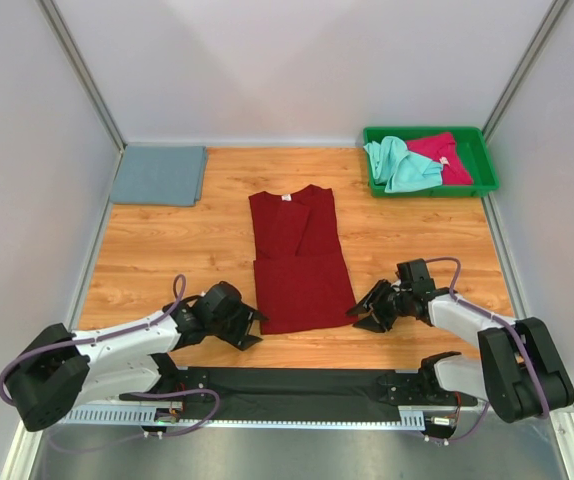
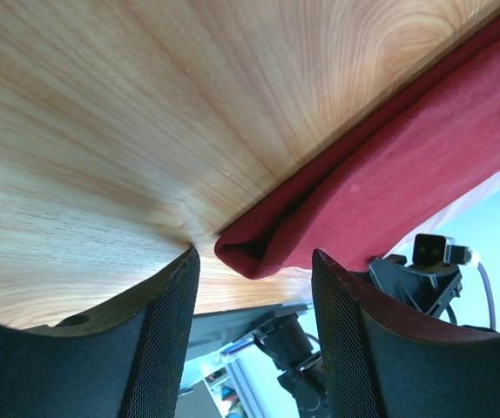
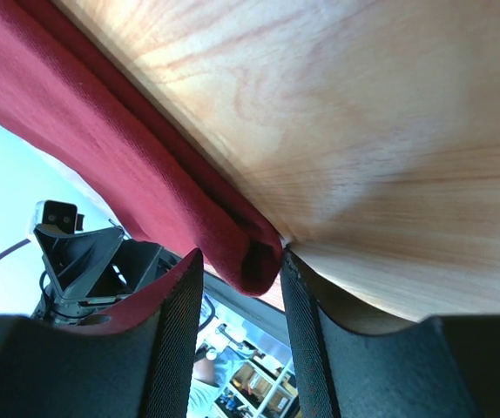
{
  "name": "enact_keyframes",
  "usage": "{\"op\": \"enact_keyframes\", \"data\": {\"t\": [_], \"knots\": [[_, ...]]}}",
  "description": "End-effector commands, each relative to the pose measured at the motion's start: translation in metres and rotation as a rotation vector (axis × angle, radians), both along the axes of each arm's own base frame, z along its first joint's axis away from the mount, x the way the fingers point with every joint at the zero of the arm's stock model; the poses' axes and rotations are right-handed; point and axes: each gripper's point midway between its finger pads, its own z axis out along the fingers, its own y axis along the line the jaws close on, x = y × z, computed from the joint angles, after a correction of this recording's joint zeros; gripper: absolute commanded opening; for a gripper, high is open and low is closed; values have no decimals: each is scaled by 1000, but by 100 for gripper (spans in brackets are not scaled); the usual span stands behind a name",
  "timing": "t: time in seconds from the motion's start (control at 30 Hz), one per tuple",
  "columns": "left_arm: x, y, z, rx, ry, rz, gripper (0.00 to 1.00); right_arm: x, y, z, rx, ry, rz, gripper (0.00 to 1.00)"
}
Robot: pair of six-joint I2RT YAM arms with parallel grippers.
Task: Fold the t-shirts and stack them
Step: Fold the tshirt
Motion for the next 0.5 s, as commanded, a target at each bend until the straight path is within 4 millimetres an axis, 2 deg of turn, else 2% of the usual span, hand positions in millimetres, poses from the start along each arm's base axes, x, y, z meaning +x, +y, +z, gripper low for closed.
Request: {"op": "enact_keyframes", "data": {"t": [0.0,0.17,0.27,0.3,0.37,0.4,0.43,0.47], "knots": [[-3,7,-10,13,32,49,61,-12,-37,-42,-237,69,-85,43],[-5,8,-17,21,47,56,60,-17,-42,-51,-258,99,-113,41],[-3,10,-22,20,46,76,55,-14,-43,-53,-264,97,-126,39],[-3,11,-24,25,42,78,49,-14,-43,-54,-268,98,-127,38],[-2,12,-27,21,36,83,40,-13,-43,-55,-266,98,-126,27],[-2,11,-27,13,33,87,30,-11,-42,-56,-264,88,-125,22],[4,14,-29,27,6,102,24,-12,-42,-57,-267,86,-109,13],[4,15,-29,35,-2,99,14,-13,-41,-57,-262,86,-94,9]]}}
